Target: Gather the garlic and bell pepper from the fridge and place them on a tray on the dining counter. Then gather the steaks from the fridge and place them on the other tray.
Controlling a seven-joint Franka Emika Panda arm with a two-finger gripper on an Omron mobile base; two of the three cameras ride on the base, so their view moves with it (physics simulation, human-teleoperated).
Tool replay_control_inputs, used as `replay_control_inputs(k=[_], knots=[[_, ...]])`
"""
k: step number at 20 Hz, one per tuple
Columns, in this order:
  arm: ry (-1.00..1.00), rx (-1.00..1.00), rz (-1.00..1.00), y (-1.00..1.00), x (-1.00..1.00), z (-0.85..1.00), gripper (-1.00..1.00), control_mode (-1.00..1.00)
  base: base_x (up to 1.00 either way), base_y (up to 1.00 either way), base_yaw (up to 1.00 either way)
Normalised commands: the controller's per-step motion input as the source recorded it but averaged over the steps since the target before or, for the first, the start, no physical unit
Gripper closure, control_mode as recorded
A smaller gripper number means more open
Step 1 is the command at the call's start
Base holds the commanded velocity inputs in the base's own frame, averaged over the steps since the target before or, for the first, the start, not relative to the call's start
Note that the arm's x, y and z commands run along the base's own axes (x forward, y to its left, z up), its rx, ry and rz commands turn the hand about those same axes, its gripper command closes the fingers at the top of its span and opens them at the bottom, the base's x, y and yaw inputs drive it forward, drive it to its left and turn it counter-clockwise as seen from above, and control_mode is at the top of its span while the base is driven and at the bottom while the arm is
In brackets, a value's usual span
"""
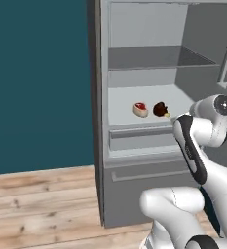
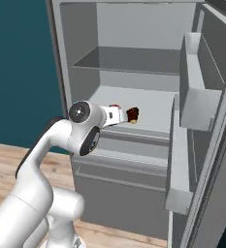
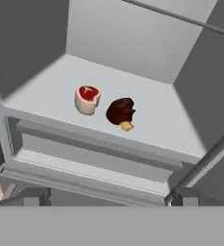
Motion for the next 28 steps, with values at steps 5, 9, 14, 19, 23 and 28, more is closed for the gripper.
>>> replay_control_inputs(k=[5,9,14,19,23,28], knots=[[0.00,0.00,0.00,0.00,0.00,0.00,-1.00,1.00,1.00,0.00,-0.05],[0.00,0.00,0.00,0.00,0.00,0.00,-1.00,1.00,0.92,0.00,-0.02],[0.00,0.00,0.00,0.00,0.00,0.00,-1.00,1.00,0.20,0.00,0.00],[0.00,0.00,0.00,0.00,0.00,0.00,-1.00,1.00,0.00,0.00,0.00],[0.00,0.00,0.00,0.00,0.00,0.00,-1.00,1.00,-0.18,0.00,0.00],[0.00,0.00,0.00,0.00,0.00,0.00,-1.00,1.00,-0.24,0.00,-0.03]])
